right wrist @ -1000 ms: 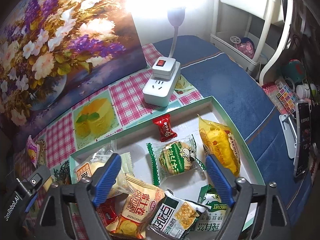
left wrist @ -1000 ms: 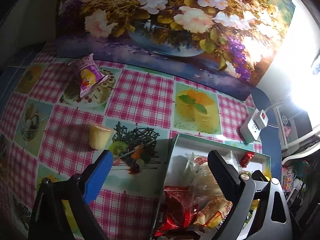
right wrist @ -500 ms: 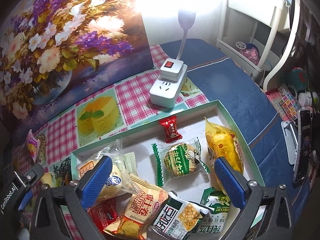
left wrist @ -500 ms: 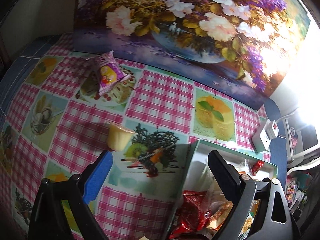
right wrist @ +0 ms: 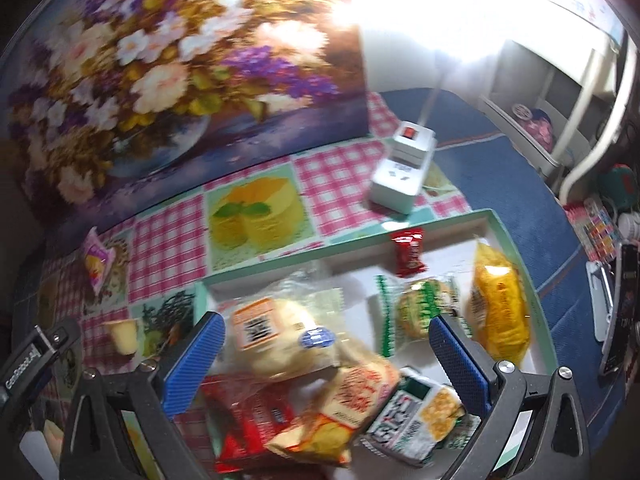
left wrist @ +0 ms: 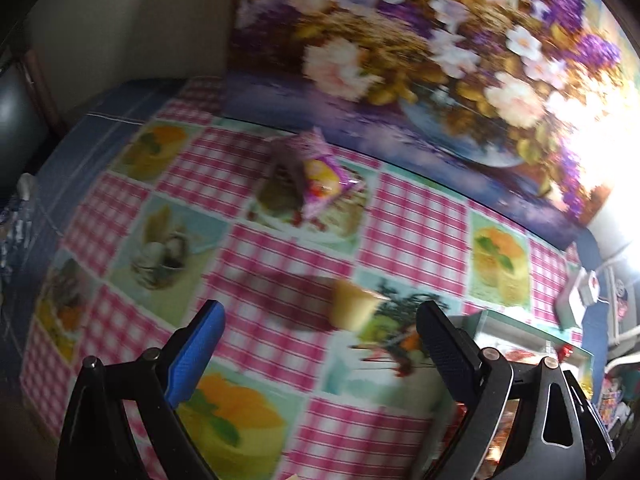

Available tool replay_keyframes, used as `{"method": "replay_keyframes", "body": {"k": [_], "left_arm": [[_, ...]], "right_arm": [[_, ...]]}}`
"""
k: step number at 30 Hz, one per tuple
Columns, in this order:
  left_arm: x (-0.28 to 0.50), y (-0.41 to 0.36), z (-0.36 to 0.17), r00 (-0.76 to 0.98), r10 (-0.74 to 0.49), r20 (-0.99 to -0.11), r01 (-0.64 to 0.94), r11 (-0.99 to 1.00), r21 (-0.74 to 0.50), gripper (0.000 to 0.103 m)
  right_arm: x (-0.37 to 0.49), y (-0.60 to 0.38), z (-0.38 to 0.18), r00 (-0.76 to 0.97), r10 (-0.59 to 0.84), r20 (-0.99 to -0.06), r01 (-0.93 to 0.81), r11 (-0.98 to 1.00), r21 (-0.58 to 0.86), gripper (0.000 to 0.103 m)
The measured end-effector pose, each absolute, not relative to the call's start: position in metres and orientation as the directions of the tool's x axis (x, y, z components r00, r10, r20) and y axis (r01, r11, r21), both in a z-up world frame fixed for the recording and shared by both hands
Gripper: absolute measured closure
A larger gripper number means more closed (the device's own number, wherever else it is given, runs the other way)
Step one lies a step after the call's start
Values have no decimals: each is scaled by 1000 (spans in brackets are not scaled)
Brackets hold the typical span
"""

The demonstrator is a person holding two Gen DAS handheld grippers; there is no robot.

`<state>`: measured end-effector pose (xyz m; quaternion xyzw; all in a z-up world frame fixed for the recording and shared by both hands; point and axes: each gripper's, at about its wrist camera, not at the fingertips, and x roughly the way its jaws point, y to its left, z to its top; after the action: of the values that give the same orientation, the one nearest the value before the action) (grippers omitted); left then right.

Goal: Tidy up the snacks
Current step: 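Withdraw both grippers from the tray toward the jelly cup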

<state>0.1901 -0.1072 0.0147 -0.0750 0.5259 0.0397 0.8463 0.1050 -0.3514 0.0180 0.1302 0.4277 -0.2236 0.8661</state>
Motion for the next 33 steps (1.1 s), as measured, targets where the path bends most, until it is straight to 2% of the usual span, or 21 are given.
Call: {"method": "replay_keyframes", "body": {"k": [13, 24, 33], "left_arm": [[178, -46, 16, 427, 56, -903, -260, 964, -63, 7], [180, -27, 7, 407, 58, -912, -278, 959, -63, 7], [190, -8, -8, 388, 89, -917, -348, 936, -57, 7]], "right_arm": [[122, -273, 14, 565, -230, -792, 320, 946, -47, 0], [142, -228, -3, 582, -128, -803, 187, 982, -21, 0], [162, -204, -17, 588, -130, -798, 150, 987, -51, 0]]}}
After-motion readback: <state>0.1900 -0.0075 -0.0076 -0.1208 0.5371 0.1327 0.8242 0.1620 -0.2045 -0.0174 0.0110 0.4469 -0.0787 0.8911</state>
